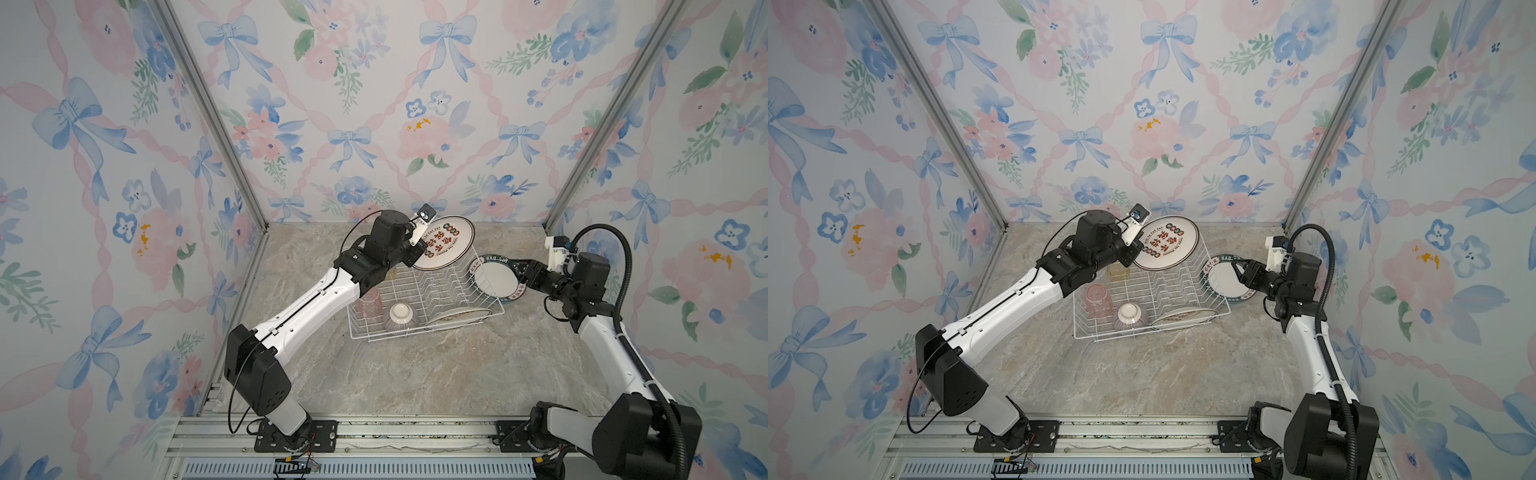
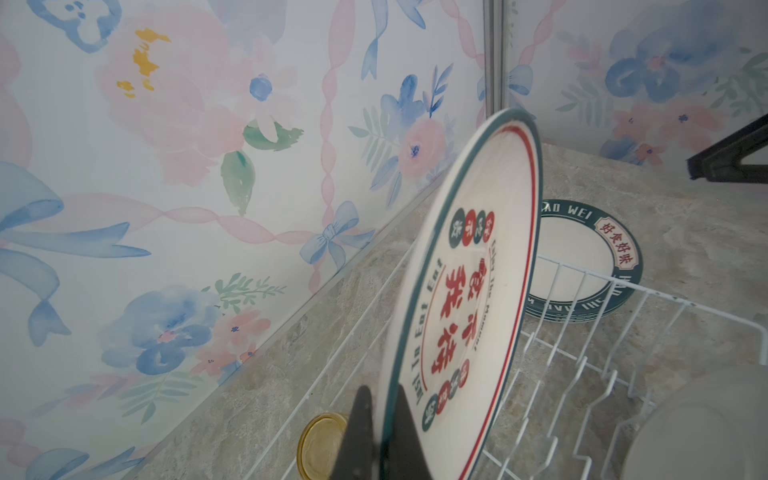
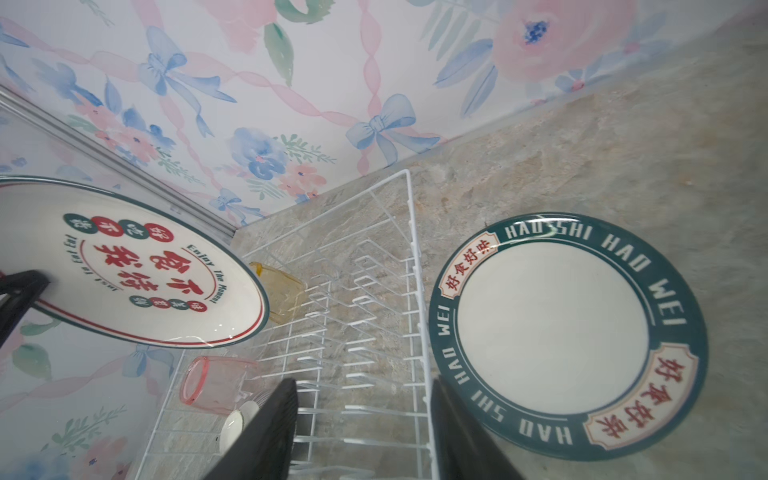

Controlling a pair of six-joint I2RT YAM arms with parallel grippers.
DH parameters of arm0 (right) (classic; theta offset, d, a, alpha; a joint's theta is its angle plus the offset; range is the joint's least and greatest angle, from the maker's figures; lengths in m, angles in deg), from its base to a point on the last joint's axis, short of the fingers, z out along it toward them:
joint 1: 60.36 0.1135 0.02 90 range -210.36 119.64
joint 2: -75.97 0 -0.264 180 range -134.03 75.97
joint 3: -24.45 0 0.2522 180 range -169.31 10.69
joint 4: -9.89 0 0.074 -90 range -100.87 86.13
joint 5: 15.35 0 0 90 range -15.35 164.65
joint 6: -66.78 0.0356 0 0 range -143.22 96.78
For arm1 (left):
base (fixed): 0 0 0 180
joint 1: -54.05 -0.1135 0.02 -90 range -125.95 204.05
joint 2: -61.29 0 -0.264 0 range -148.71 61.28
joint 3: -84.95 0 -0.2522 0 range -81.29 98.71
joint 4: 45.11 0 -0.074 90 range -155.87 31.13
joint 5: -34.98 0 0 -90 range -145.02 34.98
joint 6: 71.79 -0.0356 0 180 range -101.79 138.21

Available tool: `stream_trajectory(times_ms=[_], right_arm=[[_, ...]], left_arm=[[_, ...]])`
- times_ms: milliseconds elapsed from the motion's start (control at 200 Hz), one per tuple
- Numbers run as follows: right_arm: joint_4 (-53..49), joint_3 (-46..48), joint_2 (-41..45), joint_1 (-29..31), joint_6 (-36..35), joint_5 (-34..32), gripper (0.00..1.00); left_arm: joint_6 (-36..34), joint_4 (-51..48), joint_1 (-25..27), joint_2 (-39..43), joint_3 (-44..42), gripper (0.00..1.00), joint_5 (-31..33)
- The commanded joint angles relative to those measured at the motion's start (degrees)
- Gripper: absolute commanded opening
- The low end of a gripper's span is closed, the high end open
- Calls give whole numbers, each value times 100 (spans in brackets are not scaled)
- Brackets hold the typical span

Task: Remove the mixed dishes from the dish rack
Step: 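Grasp the red-lettered plate's rim with the right gripper beside the left gripper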

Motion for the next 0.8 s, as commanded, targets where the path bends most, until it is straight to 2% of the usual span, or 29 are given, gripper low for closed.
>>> stream_trajectory(times_ms=[0,145,390,585,795], right_arm=[[936,167,165,137,179,789,54],[1749,342,168,261,504,1236,53],[2766,467,126,616,884,1631,51],[2662,350,74,809,752,1690,48],[2788,304,-35,986,776,1758,38]], left_arm=[[846,137,-222,286,100,0,-1396],[1300,138,-475,281,135,0,-2270],[1591,142,-661,58,214,0,-3003],[1699,148,-686,-138,336,0,-3444],[1776,152,-692,-395,512,0,-3817]])
